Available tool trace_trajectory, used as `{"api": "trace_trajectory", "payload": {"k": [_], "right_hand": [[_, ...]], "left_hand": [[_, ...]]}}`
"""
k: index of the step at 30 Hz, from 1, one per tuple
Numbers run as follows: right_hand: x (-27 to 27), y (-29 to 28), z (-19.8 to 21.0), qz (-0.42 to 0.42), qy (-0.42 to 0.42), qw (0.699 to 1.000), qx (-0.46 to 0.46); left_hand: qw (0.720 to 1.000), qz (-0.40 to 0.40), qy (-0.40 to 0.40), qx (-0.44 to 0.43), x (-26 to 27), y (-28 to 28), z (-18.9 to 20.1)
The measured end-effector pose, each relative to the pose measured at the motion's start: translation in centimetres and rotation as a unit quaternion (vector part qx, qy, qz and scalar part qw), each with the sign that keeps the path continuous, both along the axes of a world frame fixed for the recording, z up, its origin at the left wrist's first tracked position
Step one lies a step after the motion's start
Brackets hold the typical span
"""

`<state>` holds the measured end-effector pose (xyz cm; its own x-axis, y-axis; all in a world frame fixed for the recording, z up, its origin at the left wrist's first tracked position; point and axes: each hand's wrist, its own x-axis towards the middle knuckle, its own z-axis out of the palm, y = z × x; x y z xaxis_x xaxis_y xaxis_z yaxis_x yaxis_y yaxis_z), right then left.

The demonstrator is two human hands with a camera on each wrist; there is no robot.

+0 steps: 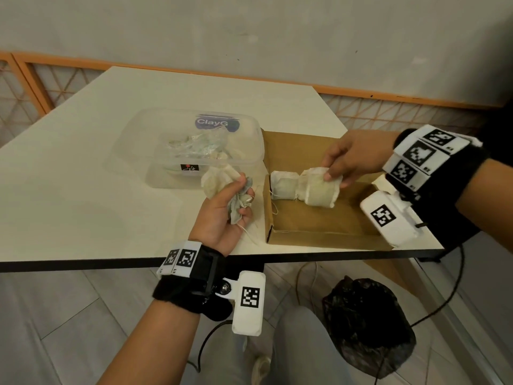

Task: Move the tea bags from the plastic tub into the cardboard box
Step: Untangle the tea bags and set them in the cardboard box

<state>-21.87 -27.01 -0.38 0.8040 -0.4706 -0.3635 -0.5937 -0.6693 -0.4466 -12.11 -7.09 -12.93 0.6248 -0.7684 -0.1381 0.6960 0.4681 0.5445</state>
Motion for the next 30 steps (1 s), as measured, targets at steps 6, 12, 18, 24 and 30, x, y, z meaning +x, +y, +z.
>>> {"api": "trace_trajectory", "payload": {"k": [6, 12, 18, 24, 30], "right_hand": [[-1.6, -2.6, -1.9, -0.045, 0.022, 0.998, -0.025], [-1.4, -2.6, -1.5, -0.014, 0.044, 0.995, -0.089], [-0.6, -2.2, -1.6, 0.011, 0.074, 0.989, -0.128], [0.1, -2.2, -2.3, -0.004, 0.043, 0.983, -0.176], [-0.1, -2.6, -2.4, -0.023, 0.012, 0.984, -0.177]], "left_hand": [[1.0, -0.001, -0.004, -0.004, -0.1, 0.0, 0.1], [1.0, 0.001, -0.004, -0.006, -0.1, 0.1, 0.0], [1.0, 0.002, -0.001, -0.007, -0.1, 0.0, 0.0], [1.0, -0.001, -0.001, -0.006, 0.0, 0.1, -0.1], [1.0, -0.003, -0.006, -0.003, 0.0, 0.0, -0.1]]}}
